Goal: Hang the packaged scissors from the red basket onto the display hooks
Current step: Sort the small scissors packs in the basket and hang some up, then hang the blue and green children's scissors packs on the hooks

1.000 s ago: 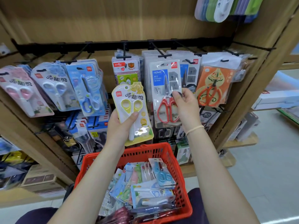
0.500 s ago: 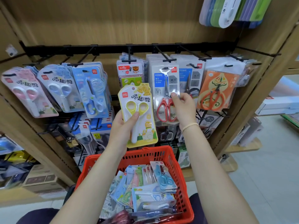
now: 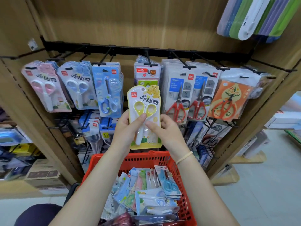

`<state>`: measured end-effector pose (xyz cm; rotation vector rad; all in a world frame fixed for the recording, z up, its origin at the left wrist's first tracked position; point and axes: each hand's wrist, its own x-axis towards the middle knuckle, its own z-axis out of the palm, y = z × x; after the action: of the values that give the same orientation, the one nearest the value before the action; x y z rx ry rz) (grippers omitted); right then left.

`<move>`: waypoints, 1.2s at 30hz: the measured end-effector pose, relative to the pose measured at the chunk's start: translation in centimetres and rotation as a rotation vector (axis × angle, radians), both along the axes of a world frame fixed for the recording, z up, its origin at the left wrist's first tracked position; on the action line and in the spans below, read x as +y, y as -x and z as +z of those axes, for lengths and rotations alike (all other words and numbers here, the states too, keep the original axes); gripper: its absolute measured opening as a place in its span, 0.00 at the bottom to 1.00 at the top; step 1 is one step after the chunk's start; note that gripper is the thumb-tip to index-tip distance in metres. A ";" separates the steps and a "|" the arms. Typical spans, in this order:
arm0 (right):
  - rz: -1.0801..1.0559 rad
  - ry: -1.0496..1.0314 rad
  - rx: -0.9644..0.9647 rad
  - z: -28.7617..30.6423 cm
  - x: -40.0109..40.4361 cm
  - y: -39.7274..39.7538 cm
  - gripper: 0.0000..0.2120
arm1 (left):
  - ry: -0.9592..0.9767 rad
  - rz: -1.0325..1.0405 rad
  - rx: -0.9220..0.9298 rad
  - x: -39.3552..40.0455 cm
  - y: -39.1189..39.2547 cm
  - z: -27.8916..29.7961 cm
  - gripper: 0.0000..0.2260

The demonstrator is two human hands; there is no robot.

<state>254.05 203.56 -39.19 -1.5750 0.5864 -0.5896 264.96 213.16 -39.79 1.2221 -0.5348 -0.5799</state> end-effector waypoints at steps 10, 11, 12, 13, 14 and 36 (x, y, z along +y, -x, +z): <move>0.158 0.075 -0.037 0.2 7.5 -9.5 0.10 | -0.014 0.134 -0.036 9.9 -7.5 0.3 0.14; 0.161 0.083 -0.052 0.3 8.2 -10.6 0.10 | -0.015 0.162 -0.048 11.0 -8.2 0.0 0.16; 0.167 0.102 -0.060 0.4 9.0 -11.6 0.09 | -0.013 0.192 -0.057 12.2 -8.8 -0.1 0.18; 0.178 0.123 -0.061 0.5 9.7 -12.6 0.09 | -0.011 0.224 -0.070 13.2 -9.4 -0.3 0.20; 0.195 0.145 -0.059 0.7 10.5 -13.6 0.07 | -0.004 0.263 -0.078 14.3 -9.9 -0.5 0.21; 0.196 0.695 -0.032 1.6 14.3 -26.0 0.28 | -0.107 0.524 -0.219 18.8 -21.9 -1.8 0.28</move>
<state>280.04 217.87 -37.63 -2.2373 0.1944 -0.7097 286.89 231.94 -41.62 1.4683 -0.3451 -0.0298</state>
